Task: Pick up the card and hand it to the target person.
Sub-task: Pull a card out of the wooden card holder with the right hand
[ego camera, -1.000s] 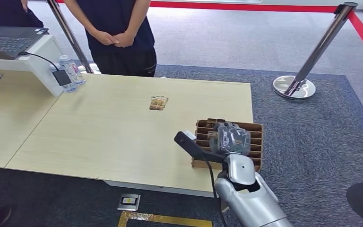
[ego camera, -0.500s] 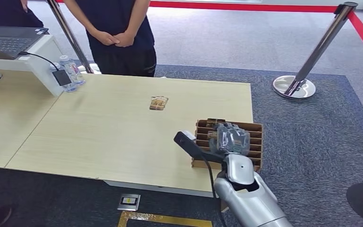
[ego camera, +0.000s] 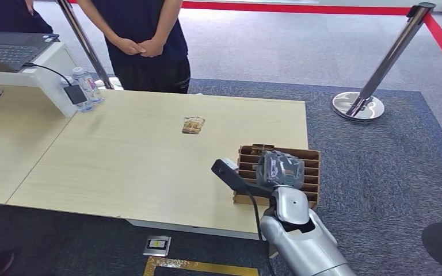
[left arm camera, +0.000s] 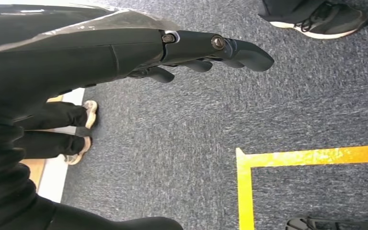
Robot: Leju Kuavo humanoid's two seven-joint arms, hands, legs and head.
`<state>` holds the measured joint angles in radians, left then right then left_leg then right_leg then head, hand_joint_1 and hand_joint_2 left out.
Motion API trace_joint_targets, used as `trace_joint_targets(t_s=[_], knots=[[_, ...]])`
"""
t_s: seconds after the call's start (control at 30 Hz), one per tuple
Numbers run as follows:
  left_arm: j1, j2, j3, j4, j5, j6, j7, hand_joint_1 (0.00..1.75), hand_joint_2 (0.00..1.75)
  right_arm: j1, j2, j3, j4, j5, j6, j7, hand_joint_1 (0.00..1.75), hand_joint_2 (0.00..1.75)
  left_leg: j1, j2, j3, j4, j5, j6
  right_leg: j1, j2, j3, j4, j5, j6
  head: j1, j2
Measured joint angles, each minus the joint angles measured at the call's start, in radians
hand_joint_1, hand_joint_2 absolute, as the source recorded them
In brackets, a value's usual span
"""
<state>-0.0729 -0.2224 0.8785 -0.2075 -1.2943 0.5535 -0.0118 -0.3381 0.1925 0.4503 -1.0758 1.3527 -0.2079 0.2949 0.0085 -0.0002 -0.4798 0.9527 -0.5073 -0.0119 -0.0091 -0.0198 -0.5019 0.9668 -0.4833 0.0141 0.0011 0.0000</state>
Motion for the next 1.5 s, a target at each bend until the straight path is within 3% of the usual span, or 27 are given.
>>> trace_joint_targets(t_s=[0.4,0.53,0.8,1.1,1.5], knots=[[0.000,0.000,0.000,0.000,-0.003,-0.003,0.001,0.00,1.75,0.000,0.002,0.000,0.013,0.000,0.000,0.000,0.75,1.75,0.000,0.000,0.000,0.000,0.000,0.000,0.000,0.000,0.000,0.000,0.000,0.000,0.000,0.000],[0.000,0.000,0.000,0.000,-0.004,-0.002,0.008,0.00,1.75,-0.002,0.003,0.000,0.023,0.000,0.000,0.000,0.75,1.75,0.000,0.000,0.000,0.000,0.000,0.000,0.000,0.000,0.000,0.000,0.000,0.000,0.000,0.000],[0.000,0.000,0.000,0.000,-0.004,-0.002,0.009,0.00,1.75,-0.008,0.010,-0.001,0.039,0.000,0.000,-0.006,0.83,1.75,0.000,0.000,0.000,0.000,0.000,0.000,0.000,0.000,0.000,0.000,0.000,0.000,0.000,0.000],[0.000,0.000,0.000,0.000,-0.003,-0.002,0.009,0.00,1.75,-0.019,0.015,-0.001,0.053,0.000,0.000,-0.011,1.17,1.75,0.000,0.000,0.000,0.000,0.000,0.000,0.000,0.000,0.000,0.000,0.000,0.000,0.000,0.000],[0.000,0.000,0.000,0.000,-0.001,-0.002,0.009,0.00,1.75,-0.046,0.026,-0.001,0.085,0.000,-0.010,-0.021,1.37,1.75,0.000,0.000,0.000,0.000,0.000,0.000,0.000,0.000,0.000,0.000,0.000,0.000,0.000,0.000]])
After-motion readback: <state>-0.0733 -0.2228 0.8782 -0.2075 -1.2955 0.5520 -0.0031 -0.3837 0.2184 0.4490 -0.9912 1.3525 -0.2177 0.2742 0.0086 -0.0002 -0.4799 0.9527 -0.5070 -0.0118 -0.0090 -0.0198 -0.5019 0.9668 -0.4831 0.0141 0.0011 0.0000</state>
